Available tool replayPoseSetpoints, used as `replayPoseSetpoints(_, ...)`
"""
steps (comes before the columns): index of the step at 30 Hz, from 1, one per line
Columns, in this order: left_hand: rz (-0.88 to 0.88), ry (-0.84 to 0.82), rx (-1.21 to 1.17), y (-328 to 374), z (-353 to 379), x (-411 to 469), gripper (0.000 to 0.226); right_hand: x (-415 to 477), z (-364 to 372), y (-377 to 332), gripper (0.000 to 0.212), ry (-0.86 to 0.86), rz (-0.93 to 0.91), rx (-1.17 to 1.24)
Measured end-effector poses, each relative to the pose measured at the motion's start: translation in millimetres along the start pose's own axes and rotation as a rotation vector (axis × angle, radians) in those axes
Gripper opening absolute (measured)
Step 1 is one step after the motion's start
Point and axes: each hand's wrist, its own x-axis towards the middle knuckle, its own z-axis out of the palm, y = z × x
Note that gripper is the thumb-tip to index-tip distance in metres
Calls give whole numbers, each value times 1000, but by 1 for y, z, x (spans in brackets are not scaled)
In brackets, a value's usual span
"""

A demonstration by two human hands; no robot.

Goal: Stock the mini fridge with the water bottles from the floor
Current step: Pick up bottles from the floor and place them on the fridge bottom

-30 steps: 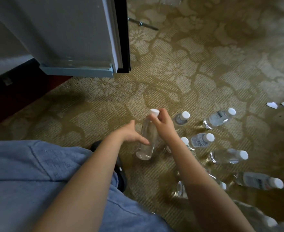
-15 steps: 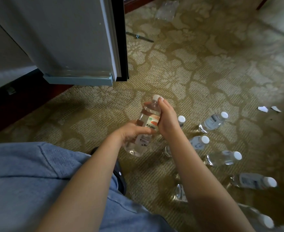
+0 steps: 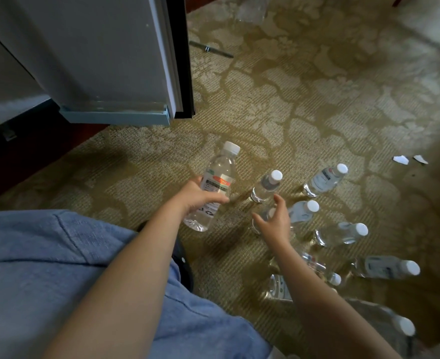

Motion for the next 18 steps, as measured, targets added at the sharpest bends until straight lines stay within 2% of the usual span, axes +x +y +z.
replayPoseSetpoints(3, -3, -30, 72, -3, 2, -1, 45, 1, 4, 3, 86, 80, 92, 151)
replayPoseSetpoints(7, -9, -29, 126, -6, 2, 2, 50, 11, 9, 8, 82, 88, 214, 309)
replayPoseSetpoints(11, -5, -37, 112, -8, 2, 5, 50, 15, 14, 12, 56, -6, 312, 269)
replayPoseSetpoints(15, -1, -29, 111, -10, 0, 6, 46, 22, 14, 11, 37, 54, 282, 268)
replayPoseSetpoints(18, 5, 2, 113, -11, -1, 6, 47, 19, 15, 9, 32, 93, 268, 330)
